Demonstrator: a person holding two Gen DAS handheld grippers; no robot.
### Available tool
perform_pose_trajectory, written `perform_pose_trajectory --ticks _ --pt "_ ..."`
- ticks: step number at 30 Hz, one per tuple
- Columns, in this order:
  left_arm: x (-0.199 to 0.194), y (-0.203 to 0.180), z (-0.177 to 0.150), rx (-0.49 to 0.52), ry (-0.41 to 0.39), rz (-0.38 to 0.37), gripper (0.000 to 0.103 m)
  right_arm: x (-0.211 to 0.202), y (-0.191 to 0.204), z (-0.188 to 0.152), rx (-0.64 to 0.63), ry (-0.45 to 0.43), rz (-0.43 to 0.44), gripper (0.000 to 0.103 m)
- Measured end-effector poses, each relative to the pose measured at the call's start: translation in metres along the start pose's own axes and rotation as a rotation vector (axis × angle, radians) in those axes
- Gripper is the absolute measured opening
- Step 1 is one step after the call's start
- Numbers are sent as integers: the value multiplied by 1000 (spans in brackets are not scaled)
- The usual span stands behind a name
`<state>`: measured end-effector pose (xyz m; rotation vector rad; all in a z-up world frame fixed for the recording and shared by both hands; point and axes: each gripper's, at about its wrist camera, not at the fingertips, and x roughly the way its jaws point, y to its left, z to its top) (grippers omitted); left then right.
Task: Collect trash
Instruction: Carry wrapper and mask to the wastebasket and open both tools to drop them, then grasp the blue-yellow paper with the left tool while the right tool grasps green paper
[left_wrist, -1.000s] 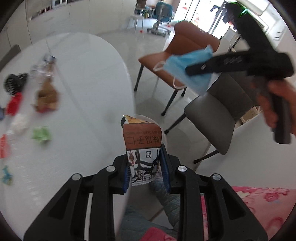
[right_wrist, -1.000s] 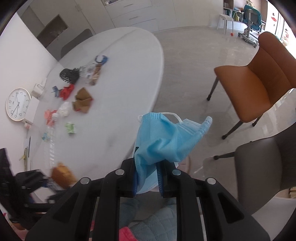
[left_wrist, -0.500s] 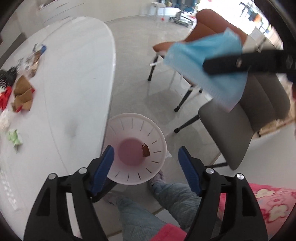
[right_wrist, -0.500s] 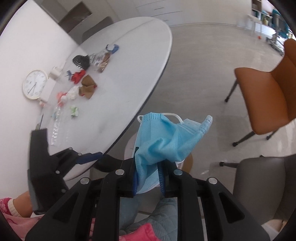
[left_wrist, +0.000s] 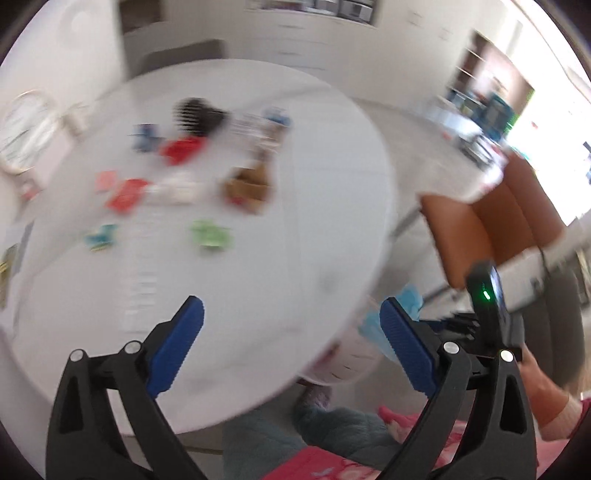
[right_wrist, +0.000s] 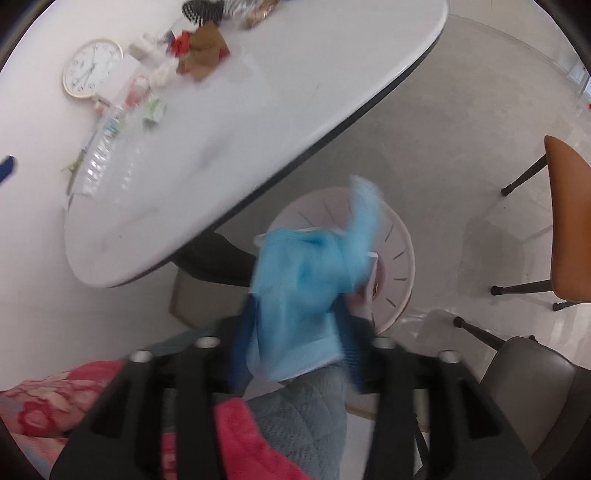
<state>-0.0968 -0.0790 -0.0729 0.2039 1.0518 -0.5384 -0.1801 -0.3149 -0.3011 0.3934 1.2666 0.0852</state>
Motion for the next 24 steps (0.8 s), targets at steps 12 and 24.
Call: perform_pose_trajectory --ticks 12,24 --pt "-8 148 20 -140 -54 150 92 -60 63 58 -3 -208 -91 89" --pt "76 256 36 -146 -1 143 92 -36 195 143 -96 -305 -84 97"
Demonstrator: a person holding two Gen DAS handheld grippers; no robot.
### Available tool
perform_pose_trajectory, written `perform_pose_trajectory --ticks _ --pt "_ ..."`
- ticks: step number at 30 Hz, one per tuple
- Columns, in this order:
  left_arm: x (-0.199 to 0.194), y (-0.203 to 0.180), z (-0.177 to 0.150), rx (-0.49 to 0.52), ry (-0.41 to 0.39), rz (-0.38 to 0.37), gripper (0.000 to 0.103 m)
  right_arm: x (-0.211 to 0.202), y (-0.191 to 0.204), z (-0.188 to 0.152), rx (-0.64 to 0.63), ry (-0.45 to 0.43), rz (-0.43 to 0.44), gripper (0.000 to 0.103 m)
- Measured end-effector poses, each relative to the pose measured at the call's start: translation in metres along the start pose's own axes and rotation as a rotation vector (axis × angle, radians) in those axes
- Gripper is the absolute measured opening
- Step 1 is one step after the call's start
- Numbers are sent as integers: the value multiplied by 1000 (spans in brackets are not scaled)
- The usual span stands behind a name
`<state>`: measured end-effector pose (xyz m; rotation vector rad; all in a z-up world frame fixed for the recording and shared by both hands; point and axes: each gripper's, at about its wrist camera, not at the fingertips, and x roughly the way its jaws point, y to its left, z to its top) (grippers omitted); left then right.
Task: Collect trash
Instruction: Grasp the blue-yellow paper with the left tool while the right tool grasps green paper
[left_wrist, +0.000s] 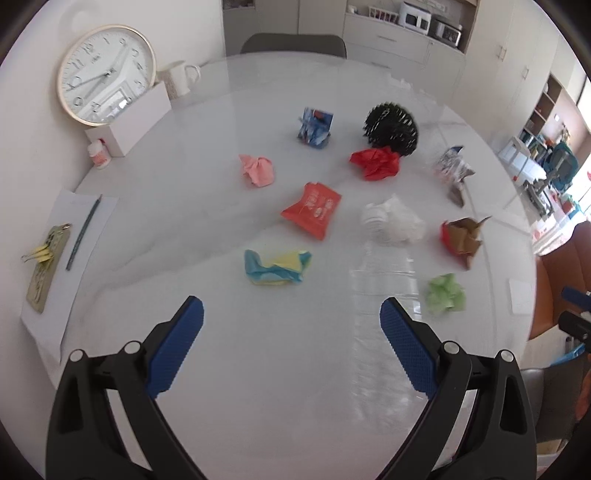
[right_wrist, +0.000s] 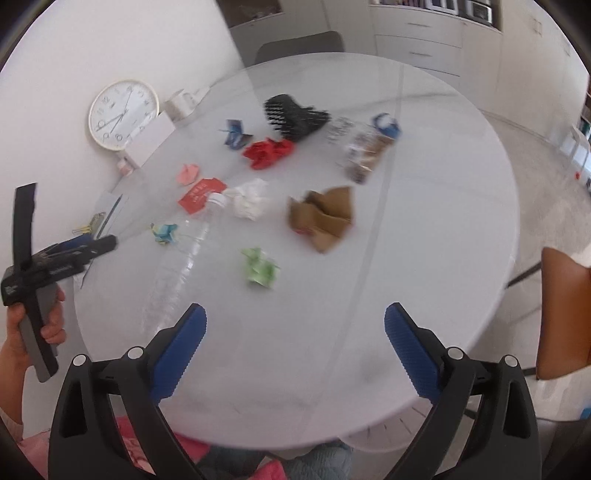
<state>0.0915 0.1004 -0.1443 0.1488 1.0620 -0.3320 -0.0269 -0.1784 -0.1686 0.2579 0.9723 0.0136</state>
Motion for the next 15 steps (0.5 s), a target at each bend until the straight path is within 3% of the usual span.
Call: perform_pose_trajectory --ticks 7,9,13,15 --pt "56 10 13 105 44 -28 91 42 26 12 50 43 -27 97" --pt "72 13 16 119 67 -35 85 53 27 13 66 54 -41 97" --pt "99 15 22 147 101 -55 84 77 30 14 96 83 -69 97" --pt "108 14 24 168 115 -68 77 88 31 14 104 96 -76 97"
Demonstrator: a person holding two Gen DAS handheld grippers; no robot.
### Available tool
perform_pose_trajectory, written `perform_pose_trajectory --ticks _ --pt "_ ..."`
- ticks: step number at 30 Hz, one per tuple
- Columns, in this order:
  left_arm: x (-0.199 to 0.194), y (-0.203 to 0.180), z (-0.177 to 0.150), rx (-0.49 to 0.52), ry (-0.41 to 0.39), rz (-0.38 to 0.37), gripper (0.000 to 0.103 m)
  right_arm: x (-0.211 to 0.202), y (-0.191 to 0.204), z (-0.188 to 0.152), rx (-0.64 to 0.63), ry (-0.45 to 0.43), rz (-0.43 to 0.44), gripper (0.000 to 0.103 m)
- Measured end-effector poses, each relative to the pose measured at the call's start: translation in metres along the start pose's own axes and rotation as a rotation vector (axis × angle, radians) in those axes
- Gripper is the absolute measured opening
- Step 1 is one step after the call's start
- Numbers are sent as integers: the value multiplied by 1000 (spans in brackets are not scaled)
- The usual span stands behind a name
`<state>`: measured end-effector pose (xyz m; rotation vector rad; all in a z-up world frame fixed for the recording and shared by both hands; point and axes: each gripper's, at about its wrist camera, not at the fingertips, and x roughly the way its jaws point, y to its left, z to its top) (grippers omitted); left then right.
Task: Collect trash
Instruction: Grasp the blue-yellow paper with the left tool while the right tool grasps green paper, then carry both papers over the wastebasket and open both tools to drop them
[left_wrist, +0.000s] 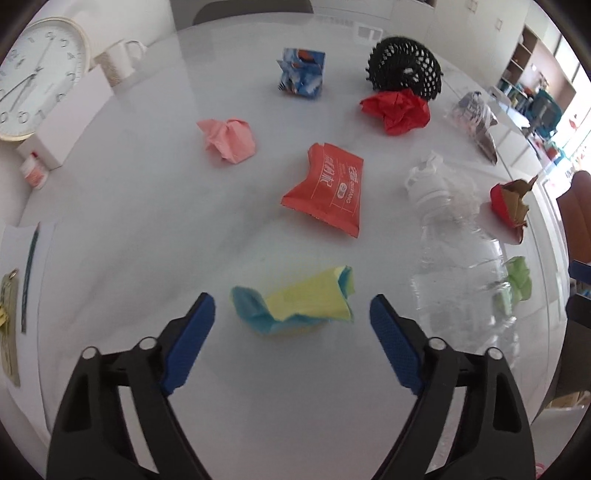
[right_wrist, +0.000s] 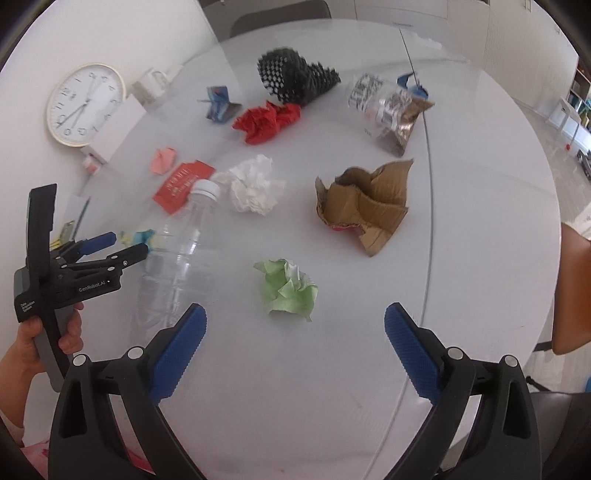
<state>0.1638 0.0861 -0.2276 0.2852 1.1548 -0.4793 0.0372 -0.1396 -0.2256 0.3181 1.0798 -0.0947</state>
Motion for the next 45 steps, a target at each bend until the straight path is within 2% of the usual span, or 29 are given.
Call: perform_pose_trajectory --ticks 4,6,10,17,21,24,27,29,32,39,45 --pt "11 3 5 14 15 -27 70 15 7 2 -4 24 -20 97" --pt "14 6 7 6 22 -51 61 20 10 4 -12 30 -32 96" --pt "16 9 11 8 21 -84 58 28 12 8 -19 43 -47 94" --pt "12 11 13 10 9 -92 43 42 13 12 -38 69 -49 84" --pt "8 17 11 -18 19 -118 41 51 15 14 -53 78 -43 78" --pt "0 20 9 -27 8 -121 41 58 18 16 -80 91 -51 66" --pt "-10 23 9 -39 -1 -131 41 60 21 17 -104 90 -65 49" --pt "-19 23 10 -47 -15 -139 41 59 20 17 -106 89 -60 33" --pt "-35 20 11 -44 -34 -138 41 55 18 17 -102 83 -48 28" --pt "-79 -17 8 26 -83 -153 41 22 6 10 -79 32 -22 28" --pt "-112 -88 -2 132 -95 -226 41 -27 -33 -16 -39 -9 -23 28"
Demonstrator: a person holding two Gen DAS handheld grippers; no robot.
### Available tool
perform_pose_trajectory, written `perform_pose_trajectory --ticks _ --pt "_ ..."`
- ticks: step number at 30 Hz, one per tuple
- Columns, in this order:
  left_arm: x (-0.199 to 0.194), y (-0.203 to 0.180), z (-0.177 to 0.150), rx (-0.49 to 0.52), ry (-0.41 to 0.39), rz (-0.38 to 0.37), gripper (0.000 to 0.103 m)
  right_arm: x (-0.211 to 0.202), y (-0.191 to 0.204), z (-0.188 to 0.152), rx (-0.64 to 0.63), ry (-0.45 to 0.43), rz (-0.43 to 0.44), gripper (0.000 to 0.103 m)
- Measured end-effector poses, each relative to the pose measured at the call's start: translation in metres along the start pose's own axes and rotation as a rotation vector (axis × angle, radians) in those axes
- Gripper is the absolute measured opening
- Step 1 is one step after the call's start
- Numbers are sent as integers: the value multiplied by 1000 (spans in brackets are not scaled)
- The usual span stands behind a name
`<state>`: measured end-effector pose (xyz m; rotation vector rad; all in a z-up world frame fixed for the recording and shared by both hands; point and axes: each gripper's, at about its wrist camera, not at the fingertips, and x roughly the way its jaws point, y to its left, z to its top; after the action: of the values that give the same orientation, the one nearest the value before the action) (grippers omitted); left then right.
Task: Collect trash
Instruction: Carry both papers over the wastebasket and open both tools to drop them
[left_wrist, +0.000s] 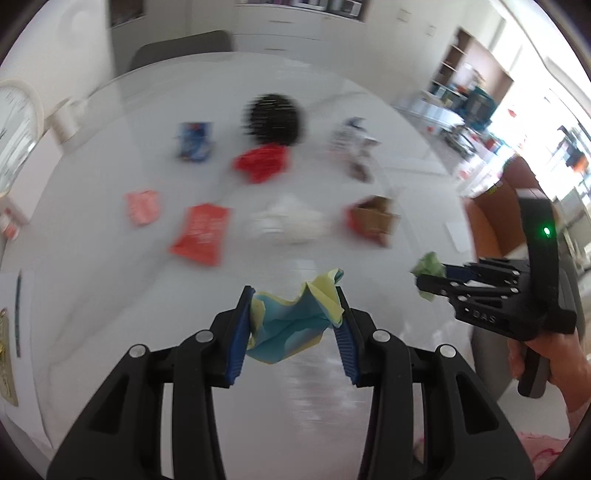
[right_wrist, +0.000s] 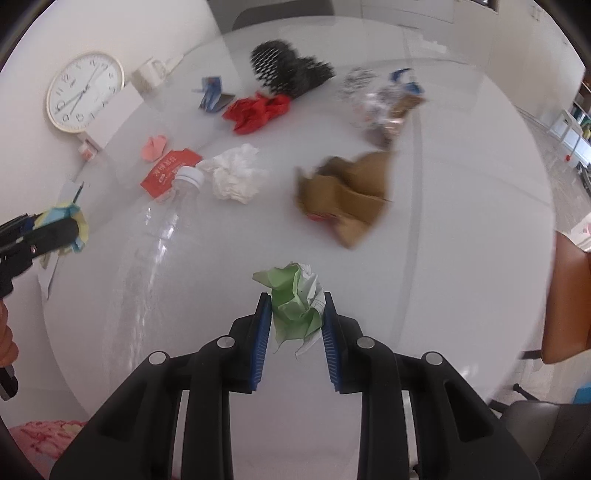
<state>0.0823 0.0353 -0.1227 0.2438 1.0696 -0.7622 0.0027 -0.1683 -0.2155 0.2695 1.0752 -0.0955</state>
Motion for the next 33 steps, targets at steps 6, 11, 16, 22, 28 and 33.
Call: perform_pose_trajectory --ticks 6,11,16,22,28,33 --pt "17 -106 -1 103 39 -115 41 -48 -75 -47 33 2 -63 28" --pt "51 -199 -12 186 112 -170 42 -73 -139 -83 74 18 -88 28" --pt "91 -260 -25 211 202 -186 42 -86 -194 -107 107 34 -76 28" --pt "119 -292 -39 183 266 -166 45 -88 -230 -120 94 55 -42 28" --pt "129 -298 -42 143 288 -129 59 -79 -234 -124 55 74 9 28" --pt "123 -298 -41 125 280 -109 72 -75 -228 -124 23 81 39 29"
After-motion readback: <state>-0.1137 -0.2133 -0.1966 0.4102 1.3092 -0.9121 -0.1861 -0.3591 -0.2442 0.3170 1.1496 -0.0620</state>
